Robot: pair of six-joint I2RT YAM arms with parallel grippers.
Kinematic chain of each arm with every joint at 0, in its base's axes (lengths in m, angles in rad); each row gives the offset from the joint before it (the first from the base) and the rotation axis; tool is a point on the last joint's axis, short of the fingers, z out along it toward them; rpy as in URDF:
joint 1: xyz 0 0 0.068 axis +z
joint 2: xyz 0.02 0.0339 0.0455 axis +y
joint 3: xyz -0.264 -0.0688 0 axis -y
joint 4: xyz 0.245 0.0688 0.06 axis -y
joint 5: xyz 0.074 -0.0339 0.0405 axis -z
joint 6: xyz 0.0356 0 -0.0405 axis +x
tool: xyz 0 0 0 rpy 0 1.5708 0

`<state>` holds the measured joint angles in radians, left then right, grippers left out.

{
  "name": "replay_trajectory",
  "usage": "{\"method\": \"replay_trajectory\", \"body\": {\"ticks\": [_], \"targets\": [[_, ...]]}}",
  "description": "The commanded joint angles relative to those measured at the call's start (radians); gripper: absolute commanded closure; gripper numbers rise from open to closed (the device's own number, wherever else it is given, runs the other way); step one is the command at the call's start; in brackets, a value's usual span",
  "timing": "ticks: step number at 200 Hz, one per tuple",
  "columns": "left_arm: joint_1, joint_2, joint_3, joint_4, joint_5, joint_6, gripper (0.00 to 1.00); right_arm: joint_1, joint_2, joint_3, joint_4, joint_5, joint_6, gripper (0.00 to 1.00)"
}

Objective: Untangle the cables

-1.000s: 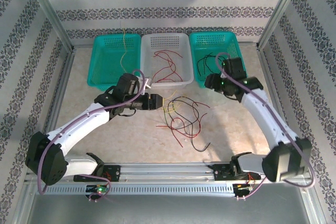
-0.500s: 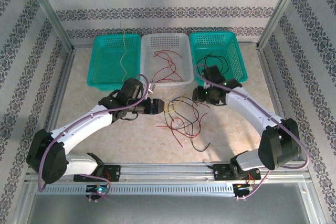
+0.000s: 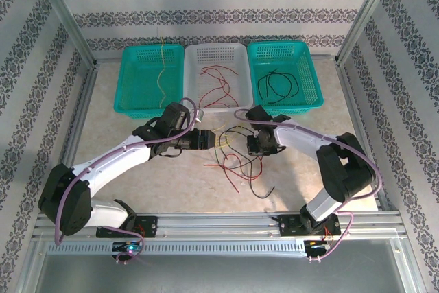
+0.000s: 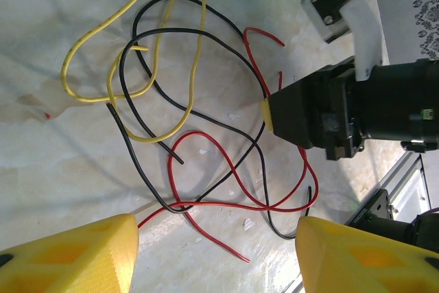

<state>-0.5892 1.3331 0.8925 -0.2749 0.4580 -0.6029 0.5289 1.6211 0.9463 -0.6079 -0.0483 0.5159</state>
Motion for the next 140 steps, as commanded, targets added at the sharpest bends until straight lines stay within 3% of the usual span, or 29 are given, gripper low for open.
{"method": "replay_trajectory", "body": {"ticks": [1, 65, 140], "targets": [[-0.014, -0.024, -0.02, 0.029, -0.017, -0.015, 0.38, 0.025, -0.009, 0.043, -0.006, 0.014, -0.021, 0.99], [-0.048, 0.053, 0.02, 0.089, -0.002, -0.023, 0.38, 0.14, -0.411, 0.145, -0.029, -0.11, -0.02, 1.0], [-0.112, 0.075, 0.052, 0.258, 0.051, -0.044, 0.32, 0.166, -0.543, 0.357, 0.043, -0.112, 0.004, 1.0]]}}
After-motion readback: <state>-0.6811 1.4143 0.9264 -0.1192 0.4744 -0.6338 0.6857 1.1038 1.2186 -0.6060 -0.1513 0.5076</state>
